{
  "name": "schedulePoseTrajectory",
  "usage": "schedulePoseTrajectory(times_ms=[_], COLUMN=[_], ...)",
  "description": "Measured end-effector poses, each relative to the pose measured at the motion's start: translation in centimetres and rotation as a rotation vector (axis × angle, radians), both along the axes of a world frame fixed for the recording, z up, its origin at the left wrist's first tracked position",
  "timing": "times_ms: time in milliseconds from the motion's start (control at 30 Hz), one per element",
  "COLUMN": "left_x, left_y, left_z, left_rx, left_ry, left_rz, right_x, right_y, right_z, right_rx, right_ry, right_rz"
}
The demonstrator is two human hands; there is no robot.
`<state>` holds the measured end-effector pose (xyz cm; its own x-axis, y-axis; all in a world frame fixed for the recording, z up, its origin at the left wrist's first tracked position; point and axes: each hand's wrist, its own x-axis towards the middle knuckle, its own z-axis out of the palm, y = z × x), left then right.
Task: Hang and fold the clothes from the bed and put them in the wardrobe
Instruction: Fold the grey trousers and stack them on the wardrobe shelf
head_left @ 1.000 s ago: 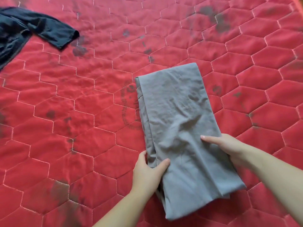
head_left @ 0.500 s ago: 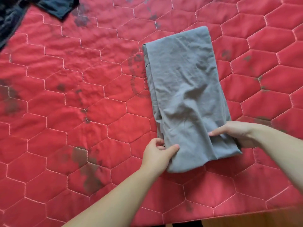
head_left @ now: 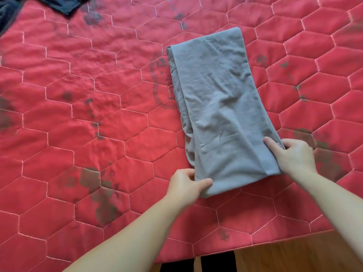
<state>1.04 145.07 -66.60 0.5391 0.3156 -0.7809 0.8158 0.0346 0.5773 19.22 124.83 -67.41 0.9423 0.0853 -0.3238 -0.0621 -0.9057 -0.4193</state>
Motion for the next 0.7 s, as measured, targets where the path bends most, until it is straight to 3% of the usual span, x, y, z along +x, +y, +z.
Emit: schedulePoseTrajectory(times_ms=[167, 267, 400, 533, 700], left_x=[-0.2, 0.1, 1.3, 2.4, 2.1], left_y=[0.6, 0.6, 0.3, -0.2, 0.2], left_z=[-1.0, -0.8, -0.4, -1.1, -2.3], left_rx=[0.219, 0.218, -0.001, -0.2, -0.306], left_ry=[0.096, 0.034, -0.101, -0.12, -0.156], left_rz=[-0.245, -0.121, 0.421, 0.425, 0.386], right_x=[-1.7, -2.1, -3.6, -6.5, -6.4], right_y=[0.2, 1.0, 4.2, 8.7, 12.2], right_z=[-1.1, -0.8, 0.6, 0.8, 0.6], right_rx=[-0.103, -0.144, -0.038, 0.04, 0.084], right_ry=[0.062, -0.095, -0.389, -0.382, -0.19], right_rz=[-0.077, -0.018, 0.317, 0.824, 0.808])
